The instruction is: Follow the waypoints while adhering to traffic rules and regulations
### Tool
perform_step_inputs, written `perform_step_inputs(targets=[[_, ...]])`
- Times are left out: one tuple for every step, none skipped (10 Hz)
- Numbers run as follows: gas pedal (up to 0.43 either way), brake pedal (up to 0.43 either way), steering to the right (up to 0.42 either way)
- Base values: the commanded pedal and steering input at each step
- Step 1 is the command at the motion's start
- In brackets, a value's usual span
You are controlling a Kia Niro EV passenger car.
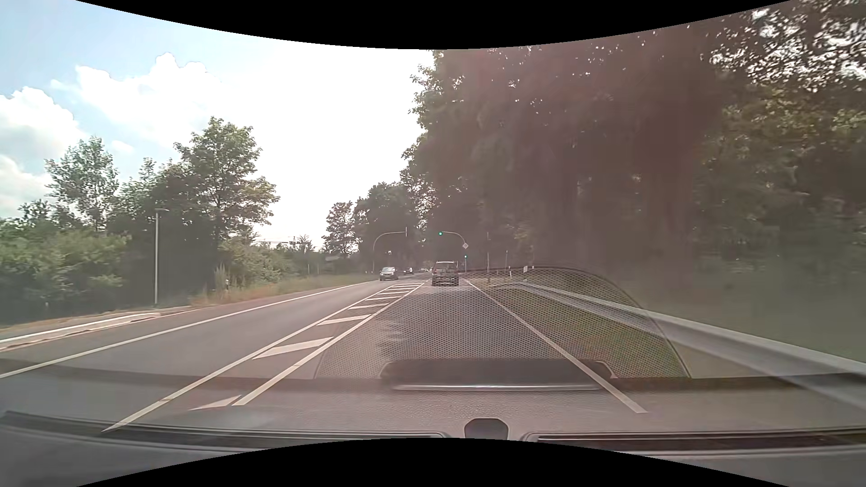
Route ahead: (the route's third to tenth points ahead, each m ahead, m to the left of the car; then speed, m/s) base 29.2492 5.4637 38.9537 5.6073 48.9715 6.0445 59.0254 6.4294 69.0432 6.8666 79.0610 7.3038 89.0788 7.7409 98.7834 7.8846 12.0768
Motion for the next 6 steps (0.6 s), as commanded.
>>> perform_step_inputs(targets=[[0.197,0.0,0.004],[0.197,0.0,0.003],[0.197,0.0,0.001],[0.197,0.0,0.0],[0.197,0.0,-0.001],[0.197,0.0,-0.003]])
